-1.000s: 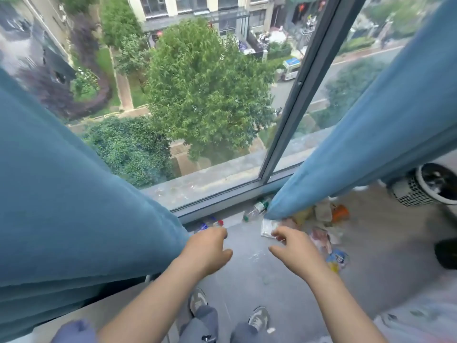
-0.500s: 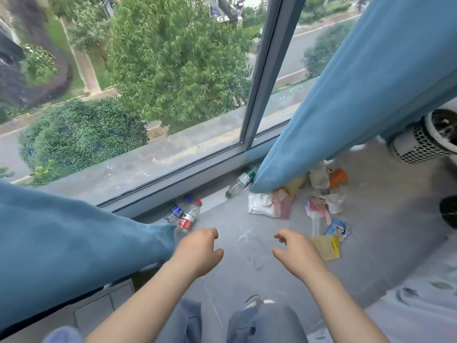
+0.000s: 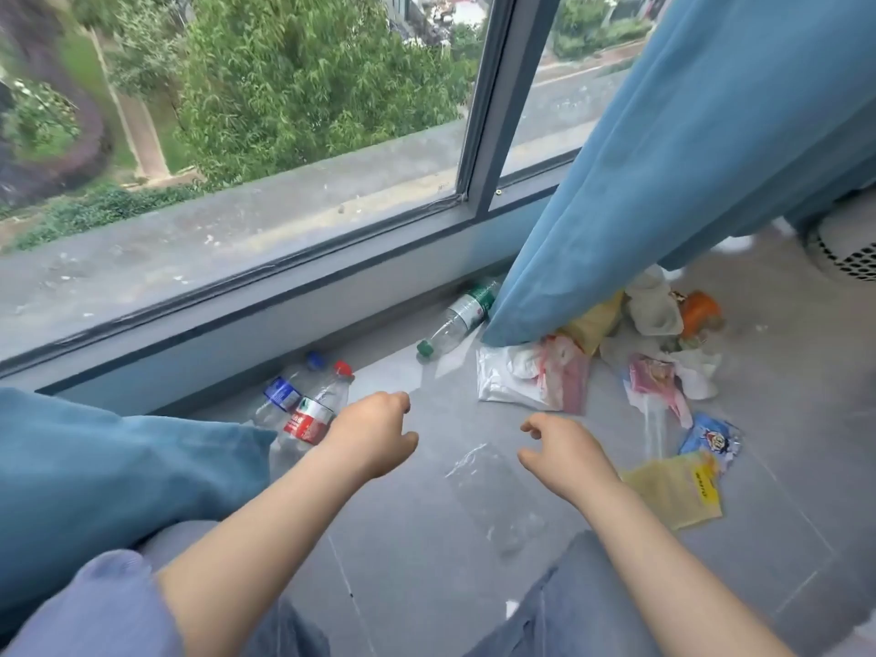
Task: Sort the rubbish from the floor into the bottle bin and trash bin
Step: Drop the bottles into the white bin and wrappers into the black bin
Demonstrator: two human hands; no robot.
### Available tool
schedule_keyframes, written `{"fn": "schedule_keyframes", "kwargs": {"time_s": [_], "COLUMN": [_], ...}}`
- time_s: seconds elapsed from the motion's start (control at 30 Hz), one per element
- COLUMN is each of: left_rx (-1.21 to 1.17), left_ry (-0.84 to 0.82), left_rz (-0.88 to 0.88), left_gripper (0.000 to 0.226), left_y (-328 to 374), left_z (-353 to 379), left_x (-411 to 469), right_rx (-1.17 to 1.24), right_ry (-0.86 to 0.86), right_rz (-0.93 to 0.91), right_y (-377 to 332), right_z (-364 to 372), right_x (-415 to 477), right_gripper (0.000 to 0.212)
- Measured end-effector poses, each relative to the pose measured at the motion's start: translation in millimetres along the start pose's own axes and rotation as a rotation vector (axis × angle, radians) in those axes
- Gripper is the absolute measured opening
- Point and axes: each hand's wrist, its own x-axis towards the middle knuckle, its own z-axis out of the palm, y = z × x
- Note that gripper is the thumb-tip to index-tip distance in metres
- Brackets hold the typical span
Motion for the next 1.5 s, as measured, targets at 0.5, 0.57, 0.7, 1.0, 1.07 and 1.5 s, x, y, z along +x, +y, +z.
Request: {"fn": "schedule_keyframes", "kwargs": {"time_s": [0.5,0.57,0.7,1.0,1.07,1.5], "left_rx": [0.257,0.257,0.276,0.221,0.131,-0.012], "left_ry": [0.123,0.146,0.164,0.256,0.306,0.271], "left_rz": [0.157,0.132,0.048,-0.105,-0.144,-0.370], "left_gripper": [0.043,0.044,0.043,0.039,0.035,0.066], "left_y": [-62,-80,-118,-160,-162,-153], "left_z": [55,70,93,118,117,136], "left_x": [104,109,118,138,142,154], "right_rx": [-0.542,-0.562,-0.566,-0.491,-0.447,-0.320], "right_ry": [-0.017,0.001,0.012,-0.049,-0.042,-0.005], "right_rz": [-0.345,-0.399,-0.456,-0.408,-0.407,-0.276], "right_y": [10,10,17,46,49,84], "right_z": [92,91,102,140,143,157], "right_x": [103,111,130,126,125,120], "right_gripper": [0.037,0.038,0.041,0.041,0.043,0.043]}}
